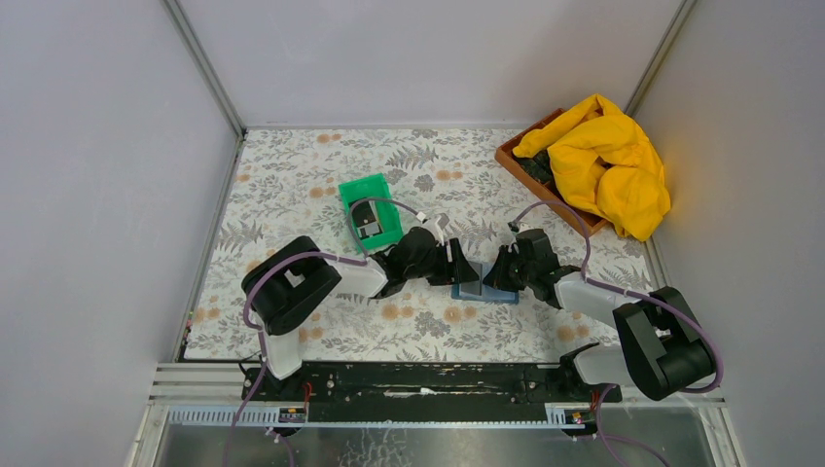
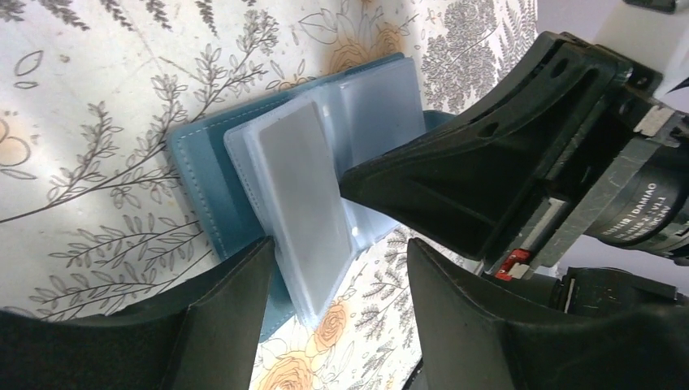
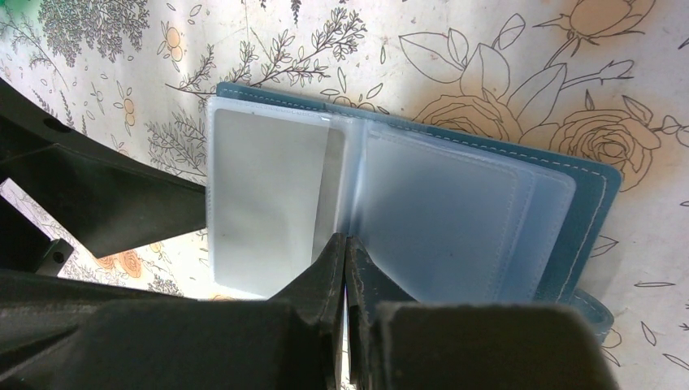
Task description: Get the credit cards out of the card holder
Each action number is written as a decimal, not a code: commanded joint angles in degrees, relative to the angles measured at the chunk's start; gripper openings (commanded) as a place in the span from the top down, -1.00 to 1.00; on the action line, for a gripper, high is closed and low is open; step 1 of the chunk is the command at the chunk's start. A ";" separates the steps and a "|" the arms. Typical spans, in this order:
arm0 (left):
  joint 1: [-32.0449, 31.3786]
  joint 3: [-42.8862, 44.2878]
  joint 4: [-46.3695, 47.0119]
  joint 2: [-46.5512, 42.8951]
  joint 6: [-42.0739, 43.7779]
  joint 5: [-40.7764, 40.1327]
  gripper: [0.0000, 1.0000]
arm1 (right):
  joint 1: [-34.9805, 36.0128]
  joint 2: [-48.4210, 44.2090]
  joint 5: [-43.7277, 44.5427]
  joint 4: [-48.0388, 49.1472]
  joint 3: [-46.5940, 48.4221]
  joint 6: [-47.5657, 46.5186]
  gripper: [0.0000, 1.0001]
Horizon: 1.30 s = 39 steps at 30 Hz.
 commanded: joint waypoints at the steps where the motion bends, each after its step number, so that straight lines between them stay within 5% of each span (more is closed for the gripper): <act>1: -1.26 2.40 3.07 -0.03 -1.21 2.44 -0.35 | 0.43 0.96 -0.32 -1.02 -0.75 -0.15 0.92; 16: -1.26 3.45 3.25 -1.11 -1.49 2.93 -0.35 | 0.48 -2.93 -0.16 -2.88 -0.91 0.07 0.90; 31: -1.26 3.81 4.98 -0.29 -2.46 2.78 -0.38 | 0.48 -9.45 -2.45 -7.22 0.81 -1.55 -0.53; 39: -1.21 4.08 6.83 1.12 -3.52 3.64 -0.39 | 0.48 -6.70 -2.75 -6.64 0.47 -2.23 -0.65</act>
